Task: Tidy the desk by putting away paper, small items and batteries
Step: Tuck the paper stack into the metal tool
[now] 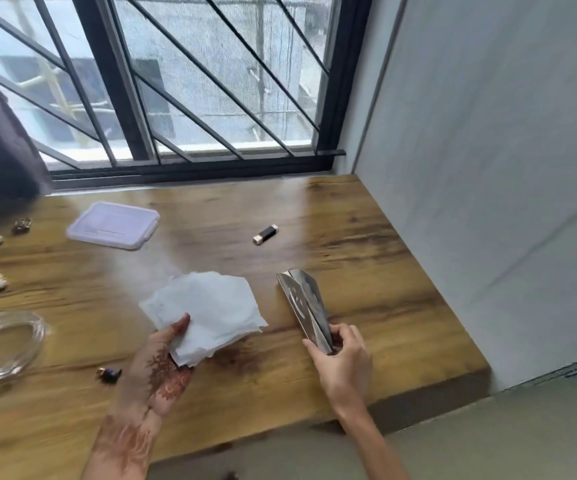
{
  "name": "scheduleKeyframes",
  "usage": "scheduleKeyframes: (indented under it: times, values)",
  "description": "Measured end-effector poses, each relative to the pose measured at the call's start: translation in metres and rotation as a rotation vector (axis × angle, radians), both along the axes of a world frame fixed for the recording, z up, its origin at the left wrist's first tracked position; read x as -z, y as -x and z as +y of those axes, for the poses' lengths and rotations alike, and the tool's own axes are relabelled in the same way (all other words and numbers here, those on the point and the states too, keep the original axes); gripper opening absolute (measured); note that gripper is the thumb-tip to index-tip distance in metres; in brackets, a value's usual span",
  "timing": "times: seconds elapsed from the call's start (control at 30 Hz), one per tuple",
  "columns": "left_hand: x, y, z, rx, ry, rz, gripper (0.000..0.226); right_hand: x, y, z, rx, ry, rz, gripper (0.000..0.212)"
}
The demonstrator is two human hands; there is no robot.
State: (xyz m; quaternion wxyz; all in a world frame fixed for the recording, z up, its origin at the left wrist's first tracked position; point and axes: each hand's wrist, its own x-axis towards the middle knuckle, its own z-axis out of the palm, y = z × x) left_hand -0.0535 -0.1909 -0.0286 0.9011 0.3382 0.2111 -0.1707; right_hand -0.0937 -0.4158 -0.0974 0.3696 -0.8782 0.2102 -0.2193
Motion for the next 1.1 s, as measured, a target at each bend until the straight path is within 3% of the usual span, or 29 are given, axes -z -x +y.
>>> scheduleKeyframes:
  times: [0.07, 0.1, 0.17, 0.27, 0.33, 0.47, 0.53, 0.57, 0.63, 0.7, 0.8, 0.93, 1.1]
  values:
    - [-0.001, 0.001, 0.000, 0.002, 0.009, -0.011, 0.069, 0.002, 0.002, 0.002, 0.011, 0.002, 0.004, 0.034]
    - [-0.003, 0.001, -0.001, 0.015, 0.016, -0.035, 0.060, 0.002, 0.002, 0.003, 0.019, 0.003, 0.006, 0.034]
    - [-0.005, 0.001, -0.002, 0.034, 0.014, -0.045, 0.020, 0.001, 0.004, 0.005, 0.039, -0.003, 0.020, 0.034]
    - [-0.005, -0.005, -0.004, 0.036, -0.012, -0.078, 0.032, -0.001, 0.006, 0.005, 0.024, -0.001, 0.050, 0.035]
    - [-0.009, -0.007, -0.006, 0.073, 0.000, -0.082, 0.025, -0.008, 0.008, 0.006, -0.013, -0.026, 0.064, 0.042]
    - [-0.014, -0.015, -0.007, 0.155, -0.054, -0.103, 0.052, -0.045, 0.011, 0.007, -0.017, -0.140, -0.055, 0.066]
    - [-0.019, -0.018, -0.011, 0.222, -0.082, -0.135, 0.052, -0.073, 0.009, 0.010, -0.071, -0.346, -0.118, 0.066]
    - [-0.024, -0.020, -0.015, 0.251, -0.083, -0.142, 0.041, -0.086, 0.006, 0.011, -0.124, -0.527, -0.119, 0.070]
    - [-0.034, -0.026, -0.023, 0.311, -0.058, -0.168, 0.030, -0.103, -0.004, 0.012, -0.237, -0.867, -0.054, 0.092]
    - [-0.046, -0.035, -0.031, 0.423, -0.073, -0.230, 0.057, -0.116, -0.014, 0.012, -0.320, -1.080, 0.071, 0.103]
    - [-0.059, -0.050, -0.038, 0.580, -0.110, -0.315, 0.059, -0.126, -0.018, 0.008, -0.504, -1.244, 0.111, 0.075]
    - [-0.071, -0.071, -0.049, 0.725, -0.184, -0.358, 0.018, -0.136, -0.012, 0.005, -0.481, -1.357, -0.051, 0.045]
    - [-0.070, -0.095, -0.063, 0.906, -0.383, -0.500, 0.061, -0.135, -0.012, -0.002, -0.208, -1.135, -0.117, 0.039]
